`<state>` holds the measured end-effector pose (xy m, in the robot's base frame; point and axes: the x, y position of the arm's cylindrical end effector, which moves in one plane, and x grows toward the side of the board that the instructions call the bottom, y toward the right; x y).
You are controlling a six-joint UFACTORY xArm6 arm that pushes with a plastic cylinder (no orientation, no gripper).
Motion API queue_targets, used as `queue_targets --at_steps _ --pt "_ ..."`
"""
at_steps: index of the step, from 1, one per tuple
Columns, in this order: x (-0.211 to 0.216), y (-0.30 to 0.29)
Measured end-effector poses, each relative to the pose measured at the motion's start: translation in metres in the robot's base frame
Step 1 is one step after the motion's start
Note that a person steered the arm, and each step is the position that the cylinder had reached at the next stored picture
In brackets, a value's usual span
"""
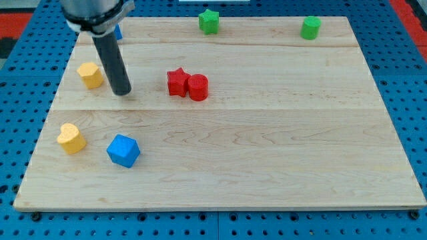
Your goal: Move the yellow heart into the red circle
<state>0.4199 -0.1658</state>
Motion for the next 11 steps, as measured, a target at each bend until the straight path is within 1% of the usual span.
queue_targets --at_steps 1,2,3,4,5,6,7,8,9,10,11 --pt "0.015 0.034" --pt "0.02 -0.009" --pt "0.02 -0.088" --pt "0.056 -0.121" --pt "0.092 -0.137" --pt "0.102 -0.067" --pt "0.074 0.021" --pt "0.07 0.094" --pt "0.061 0.104" --pt "0.057 0.061" --pt "0.029 0.076"
